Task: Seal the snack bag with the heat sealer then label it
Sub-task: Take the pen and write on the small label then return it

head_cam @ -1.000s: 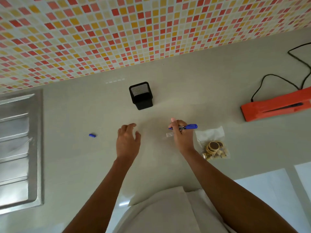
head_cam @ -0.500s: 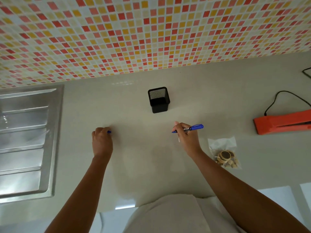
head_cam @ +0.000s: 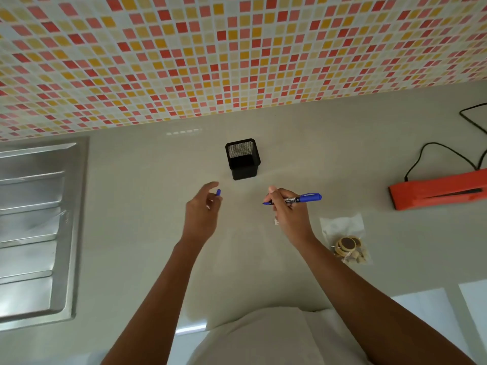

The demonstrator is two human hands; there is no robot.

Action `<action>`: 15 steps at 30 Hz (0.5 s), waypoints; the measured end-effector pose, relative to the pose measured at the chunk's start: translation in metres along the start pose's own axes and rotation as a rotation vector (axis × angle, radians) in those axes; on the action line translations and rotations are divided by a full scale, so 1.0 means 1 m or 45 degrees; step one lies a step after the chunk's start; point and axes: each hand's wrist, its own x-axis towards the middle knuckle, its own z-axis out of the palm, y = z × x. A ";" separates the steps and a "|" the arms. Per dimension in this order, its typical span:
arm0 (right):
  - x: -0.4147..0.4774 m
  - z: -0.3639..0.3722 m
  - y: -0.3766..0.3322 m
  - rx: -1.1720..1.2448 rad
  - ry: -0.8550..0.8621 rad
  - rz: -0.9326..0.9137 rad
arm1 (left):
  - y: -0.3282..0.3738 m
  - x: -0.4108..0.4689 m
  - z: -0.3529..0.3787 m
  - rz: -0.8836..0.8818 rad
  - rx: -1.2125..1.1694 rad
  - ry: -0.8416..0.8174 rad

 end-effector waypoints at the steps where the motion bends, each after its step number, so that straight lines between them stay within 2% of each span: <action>1: -0.001 0.000 -0.004 0.017 0.006 -0.017 | 0.008 -0.002 0.004 0.024 -0.047 -0.059; 6: -0.005 -0.003 -0.028 0.126 0.046 -0.063 | 0.050 -0.012 0.013 -0.174 -0.511 -0.329; 10: -0.008 -0.006 -0.036 0.224 0.083 -0.058 | 0.066 -0.020 0.021 -0.355 -0.826 -0.359; 15: -0.012 -0.007 -0.036 0.245 0.160 0.029 | 0.072 -0.028 0.032 -0.482 -0.998 -0.420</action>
